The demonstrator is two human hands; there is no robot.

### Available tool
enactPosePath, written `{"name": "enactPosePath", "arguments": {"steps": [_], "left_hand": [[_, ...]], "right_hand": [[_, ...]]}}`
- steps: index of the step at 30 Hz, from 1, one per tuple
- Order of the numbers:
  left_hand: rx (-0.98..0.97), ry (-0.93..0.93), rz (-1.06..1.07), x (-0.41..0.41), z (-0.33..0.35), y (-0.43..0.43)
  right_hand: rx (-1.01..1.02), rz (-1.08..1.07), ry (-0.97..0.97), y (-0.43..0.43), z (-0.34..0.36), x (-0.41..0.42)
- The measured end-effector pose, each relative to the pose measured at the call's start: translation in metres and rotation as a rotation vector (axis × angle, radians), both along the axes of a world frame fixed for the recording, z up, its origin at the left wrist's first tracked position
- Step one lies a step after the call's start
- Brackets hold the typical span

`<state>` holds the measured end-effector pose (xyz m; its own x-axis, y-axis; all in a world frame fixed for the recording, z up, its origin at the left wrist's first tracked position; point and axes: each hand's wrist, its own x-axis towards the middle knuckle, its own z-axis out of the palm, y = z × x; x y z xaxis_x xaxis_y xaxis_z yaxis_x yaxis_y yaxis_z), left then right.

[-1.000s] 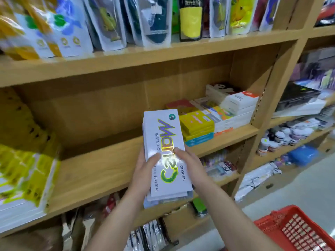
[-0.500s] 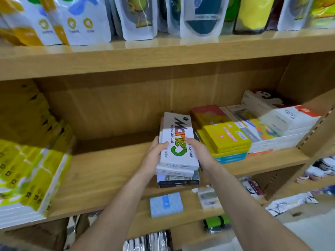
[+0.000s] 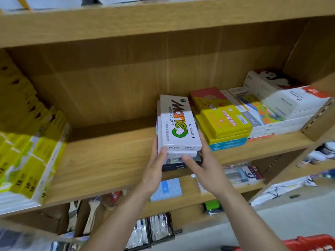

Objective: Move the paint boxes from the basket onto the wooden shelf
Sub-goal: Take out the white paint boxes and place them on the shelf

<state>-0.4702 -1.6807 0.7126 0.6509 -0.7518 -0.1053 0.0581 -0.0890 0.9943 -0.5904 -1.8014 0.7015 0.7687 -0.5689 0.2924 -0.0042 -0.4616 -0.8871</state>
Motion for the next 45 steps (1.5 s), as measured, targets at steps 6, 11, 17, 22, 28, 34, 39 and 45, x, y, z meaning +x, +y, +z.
{"name": "enactPosePath", "arguments": {"steps": [6, 11, 17, 22, 28, 34, 39, 45], "left_hand": [[0.013, -0.135, 0.046, 0.0, -0.003, -0.041], [0.109, -0.288, 0.02, 0.02, -0.024, -0.064], [0.074, -0.224, -0.039, 0.023, -0.006, -0.05], [-0.016, -0.122, 0.033, 0.02, 0.006, -0.049], [0.002, -0.131, 0.072, 0.025, 0.017, -0.045], [-0.026, -0.096, 0.18, 0.027, 0.011, -0.041], [-0.04, -0.107, 0.236, 0.025, 0.011, -0.039], [-0.068, -0.075, 0.16, 0.028, 0.002, -0.03]], "right_hand": [[-0.232, -0.481, 0.071, -0.012, -0.021, -0.018], [-0.296, -0.484, 0.159, -0.026, -0.021, -0.018], [-0.485, -0.662, 0.026, -0.028, -0.002, -0.003], [-0.63, -0.413, 0.131, -0.044, 0.021, 0.016], [-0.588, -0.239, 0.128, -0.054, 0.024, 0.023], [-0.624, -0.173, 0.178, -0.056, 0.025, 0.02], [-0.612, -0.201, 0.232, -0.05, 0.028, 0.023], [-0.609, -0.167, 0.245, -0.041, 0.035, 0.025]]}}
